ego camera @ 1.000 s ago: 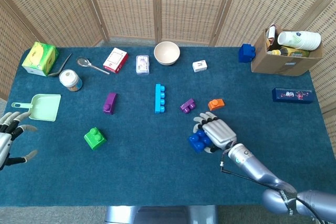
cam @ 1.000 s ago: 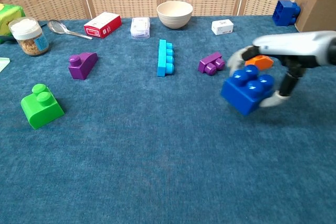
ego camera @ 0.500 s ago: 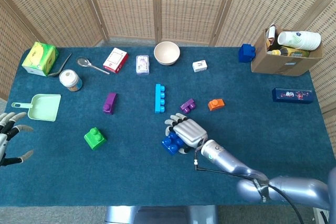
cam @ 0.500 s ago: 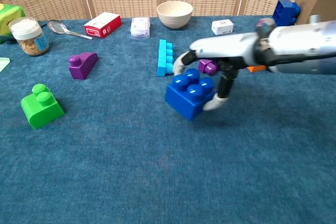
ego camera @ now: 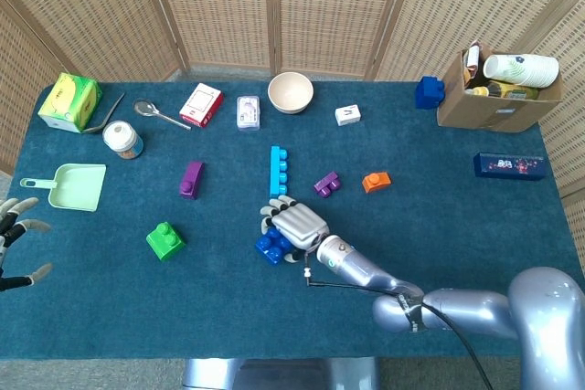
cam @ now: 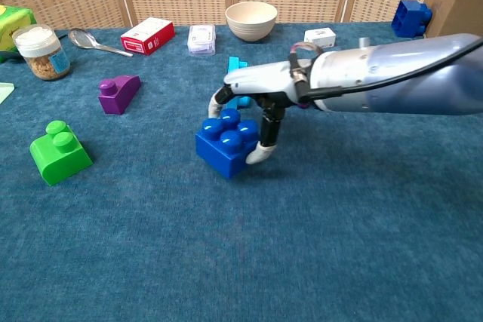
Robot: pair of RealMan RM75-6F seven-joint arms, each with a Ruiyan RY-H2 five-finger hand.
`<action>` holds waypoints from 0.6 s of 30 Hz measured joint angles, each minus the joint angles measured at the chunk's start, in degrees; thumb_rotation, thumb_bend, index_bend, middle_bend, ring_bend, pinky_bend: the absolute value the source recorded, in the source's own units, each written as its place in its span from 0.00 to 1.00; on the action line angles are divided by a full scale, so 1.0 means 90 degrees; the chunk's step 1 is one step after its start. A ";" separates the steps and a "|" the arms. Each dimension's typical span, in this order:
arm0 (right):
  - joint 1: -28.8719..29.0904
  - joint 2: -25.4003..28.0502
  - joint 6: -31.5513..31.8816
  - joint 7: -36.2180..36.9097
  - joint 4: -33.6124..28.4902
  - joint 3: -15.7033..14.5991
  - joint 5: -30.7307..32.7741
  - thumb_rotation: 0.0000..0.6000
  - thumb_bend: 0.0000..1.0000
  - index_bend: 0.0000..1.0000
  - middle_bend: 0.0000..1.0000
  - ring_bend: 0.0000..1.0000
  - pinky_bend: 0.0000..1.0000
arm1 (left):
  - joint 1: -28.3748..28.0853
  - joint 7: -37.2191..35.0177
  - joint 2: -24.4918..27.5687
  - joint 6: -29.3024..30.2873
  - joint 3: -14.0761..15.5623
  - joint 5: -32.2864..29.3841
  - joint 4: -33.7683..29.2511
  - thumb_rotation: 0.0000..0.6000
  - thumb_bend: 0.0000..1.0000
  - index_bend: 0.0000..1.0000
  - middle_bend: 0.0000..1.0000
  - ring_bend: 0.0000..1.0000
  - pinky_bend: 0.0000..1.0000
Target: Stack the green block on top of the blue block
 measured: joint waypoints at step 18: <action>0.0556 -0.0756 -0.0223 0.0274 0.0928 -0.0022 0.0190 1.00 0.23 0.33 0.14 0.00 0.00 | 0.0050 -0.0202 -0.0115 -0.0094 0.0036 -0.0061 0.0262 1.00 0.26 0.34 0.13 0.06 0.00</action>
